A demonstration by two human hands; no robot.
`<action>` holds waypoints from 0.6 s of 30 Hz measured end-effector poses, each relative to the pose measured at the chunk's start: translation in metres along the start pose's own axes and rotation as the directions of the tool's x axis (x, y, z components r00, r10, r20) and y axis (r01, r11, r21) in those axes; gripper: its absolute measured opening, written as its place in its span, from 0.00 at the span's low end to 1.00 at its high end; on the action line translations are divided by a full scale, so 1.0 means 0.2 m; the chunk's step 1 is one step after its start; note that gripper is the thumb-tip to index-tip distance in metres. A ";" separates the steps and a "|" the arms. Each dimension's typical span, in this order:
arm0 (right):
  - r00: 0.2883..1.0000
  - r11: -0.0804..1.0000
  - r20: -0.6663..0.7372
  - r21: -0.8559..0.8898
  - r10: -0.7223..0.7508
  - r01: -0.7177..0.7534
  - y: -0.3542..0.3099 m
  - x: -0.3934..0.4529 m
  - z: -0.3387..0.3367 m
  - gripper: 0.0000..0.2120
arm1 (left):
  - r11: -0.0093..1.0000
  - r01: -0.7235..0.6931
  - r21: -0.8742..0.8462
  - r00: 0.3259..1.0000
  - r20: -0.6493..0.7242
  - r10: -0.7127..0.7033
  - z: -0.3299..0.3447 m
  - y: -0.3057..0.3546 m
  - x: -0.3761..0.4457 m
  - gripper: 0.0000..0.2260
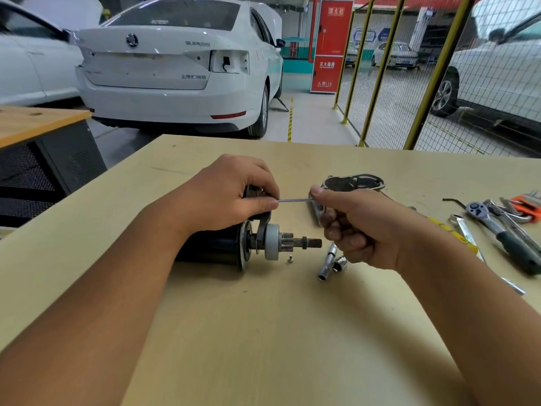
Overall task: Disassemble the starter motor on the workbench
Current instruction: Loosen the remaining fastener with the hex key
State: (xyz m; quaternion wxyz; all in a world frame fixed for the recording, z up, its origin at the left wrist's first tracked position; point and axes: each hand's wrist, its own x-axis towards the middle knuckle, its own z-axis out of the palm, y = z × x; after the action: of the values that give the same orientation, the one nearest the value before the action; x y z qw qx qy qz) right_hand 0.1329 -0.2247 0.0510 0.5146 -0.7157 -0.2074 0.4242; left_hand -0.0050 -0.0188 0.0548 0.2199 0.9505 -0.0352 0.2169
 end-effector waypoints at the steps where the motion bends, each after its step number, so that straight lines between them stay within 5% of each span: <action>1: 1.000 1.000 0.023 0.025 0.002 -0.003 0.00 0.00 0.00 0.23 | 1.000 0.004 0.000 1.000 0.004 -0.004 0.00 0.00 0.00 0.03; 5: 0.988 0.987 0.017 0.046 -0.153 0.152 0.03 0.02 0.01 0.15 | 1.000 0.014 0.001 1.000 0.014 -0.014 -0.01 0.01 0.00 0.04; 10: 0.846 0.801 -0.034 -0.342 -0.532 0.491 0.06 0.03 0.03 0.11 | 0.999 0.037 0.017 0.999 -0.006 -0.037 -0.03 0.02 -0.01 0.04; 18: 0.663 0.519 0.031 -0.595 -0.748 0.613 0.10 0.09 0.02 0.13 | 0.946 0.310 0.095 0.948 -0.102 -0.301 -0.08 -0.01 -0.02 0.15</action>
State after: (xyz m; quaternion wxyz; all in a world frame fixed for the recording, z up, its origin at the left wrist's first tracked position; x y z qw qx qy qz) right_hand 0.1365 -0.2162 0.0255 0.4265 -0.7357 -0.5258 0.0205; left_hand -0.0140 -0.0101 0.0648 0.1996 0.9448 0.1341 0.2225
